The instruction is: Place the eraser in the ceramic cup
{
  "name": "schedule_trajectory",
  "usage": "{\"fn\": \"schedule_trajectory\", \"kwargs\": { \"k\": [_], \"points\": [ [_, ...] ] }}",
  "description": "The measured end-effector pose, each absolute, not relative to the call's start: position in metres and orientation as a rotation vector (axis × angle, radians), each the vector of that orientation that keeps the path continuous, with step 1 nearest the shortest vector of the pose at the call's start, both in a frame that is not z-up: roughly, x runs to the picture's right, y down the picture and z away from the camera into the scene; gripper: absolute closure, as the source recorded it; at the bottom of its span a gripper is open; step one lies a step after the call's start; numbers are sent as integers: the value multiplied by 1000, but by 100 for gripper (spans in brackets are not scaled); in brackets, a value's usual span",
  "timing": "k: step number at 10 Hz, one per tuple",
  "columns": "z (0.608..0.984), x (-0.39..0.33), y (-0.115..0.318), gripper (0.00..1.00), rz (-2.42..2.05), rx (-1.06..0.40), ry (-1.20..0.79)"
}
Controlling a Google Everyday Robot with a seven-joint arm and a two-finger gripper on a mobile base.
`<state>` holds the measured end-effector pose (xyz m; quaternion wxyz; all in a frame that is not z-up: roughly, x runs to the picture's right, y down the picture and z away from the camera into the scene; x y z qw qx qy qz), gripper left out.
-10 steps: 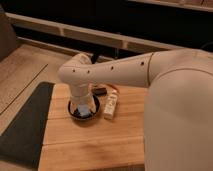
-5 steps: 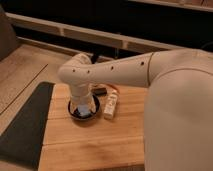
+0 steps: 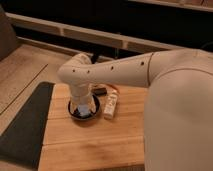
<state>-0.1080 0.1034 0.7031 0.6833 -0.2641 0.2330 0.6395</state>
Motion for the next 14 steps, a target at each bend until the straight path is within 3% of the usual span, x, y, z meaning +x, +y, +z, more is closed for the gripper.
{"fn": "schedule_trajectory", "kwargs": {
  "k": [14],
  "points": [
    [693, -119, 104, 35, 1288, -632, 512]
  ]
}}
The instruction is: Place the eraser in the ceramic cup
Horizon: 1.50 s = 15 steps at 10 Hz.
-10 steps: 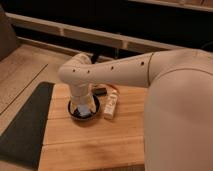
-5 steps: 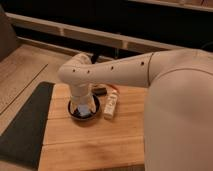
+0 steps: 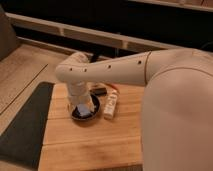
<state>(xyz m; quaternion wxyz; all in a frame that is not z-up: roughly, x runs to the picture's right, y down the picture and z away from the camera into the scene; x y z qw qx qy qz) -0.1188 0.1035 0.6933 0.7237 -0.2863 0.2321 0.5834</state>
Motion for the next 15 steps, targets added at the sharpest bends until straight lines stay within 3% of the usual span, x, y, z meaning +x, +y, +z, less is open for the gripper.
{"fn": "schedule_trajectory", "kwargs": {
  "k": [8, 11, 15],
  "points": [
    [625, -106, 62, 35, 622, -827, 530],
    [630, -102, 57, 35, 609, -821, 520],
    [662, -65, 19, 35, 443, -779, 416]
  ]
}}
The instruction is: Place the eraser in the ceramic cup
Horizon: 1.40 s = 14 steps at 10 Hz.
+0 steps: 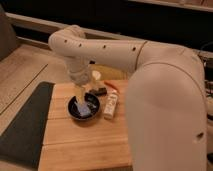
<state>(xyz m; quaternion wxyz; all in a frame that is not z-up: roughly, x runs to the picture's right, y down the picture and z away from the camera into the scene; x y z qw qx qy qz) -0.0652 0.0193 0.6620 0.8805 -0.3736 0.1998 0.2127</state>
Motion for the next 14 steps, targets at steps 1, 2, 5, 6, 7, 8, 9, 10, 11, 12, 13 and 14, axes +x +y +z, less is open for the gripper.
{"fn": "schedule_trajectory", "kwargs": {
  "k": [1, 2, 5, 6, 7, 8, 9, 10, 11, 12, 13, 14],
  "points": [
    [669, -51, 6, 35, 344, -783, 369],
    [673, -43, -2, 35, 271, -795, 333],
    [683, -13, -31, 35, 8, -830, 214],
    [684, -5, -40, 35, -78, -836, 169],
    [683, -6, -42, 35, -145, -838, 133],
    [683, -9, -42, 35, -205, -842, 107],
    [683, -9, -42, 35, -233, -845, 92],
    [683, -8, -42, 35, -254, -845, 85],
    [683, -7, -42, 35, -256, -846, 86],
    [684, -6, -40, 35, -255, -845, 101],
    [691, 1, -37, 35, -260, -837, 152],
    [707, 14, -35, 35, -283, -819, 227]
  ]
}}
